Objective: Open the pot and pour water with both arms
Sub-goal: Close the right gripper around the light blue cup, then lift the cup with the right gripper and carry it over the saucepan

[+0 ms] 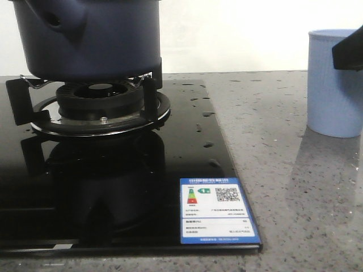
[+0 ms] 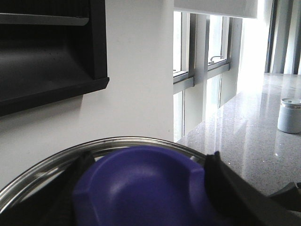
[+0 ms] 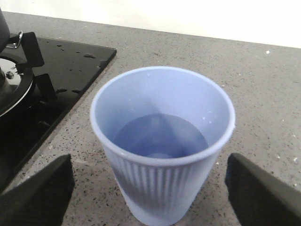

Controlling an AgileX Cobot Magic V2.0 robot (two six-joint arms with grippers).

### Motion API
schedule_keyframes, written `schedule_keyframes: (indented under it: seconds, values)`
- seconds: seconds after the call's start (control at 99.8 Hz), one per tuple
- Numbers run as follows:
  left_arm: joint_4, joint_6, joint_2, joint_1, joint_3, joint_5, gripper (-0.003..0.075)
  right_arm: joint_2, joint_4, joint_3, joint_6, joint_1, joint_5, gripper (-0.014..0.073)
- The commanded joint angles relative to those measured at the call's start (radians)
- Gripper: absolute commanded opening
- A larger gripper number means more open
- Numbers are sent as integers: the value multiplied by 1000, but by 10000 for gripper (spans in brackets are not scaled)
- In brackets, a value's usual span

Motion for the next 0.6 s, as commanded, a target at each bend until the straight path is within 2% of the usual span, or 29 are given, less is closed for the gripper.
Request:
schedule_keyframes:
  seconds: [0.0, 0.211, 0.451, 0.591]
  values:
    - [-100, -7, -26, 1, -39, 10, 270, 21, -3, -38, 7, 31, -86, 582]
    - [-100, -7, -26, 1, -39, 10, 270, 90, -53, -38, 93, 68, -185, 582]
    - [-100, -7, -26, 1, -39, 10, 270, 162, -316, -38, 412, 68, -299, 580]
    - [-100, -7, -26, 1, -39, 10, 270, 218, -419, -38, 537, 68, -342, 580]
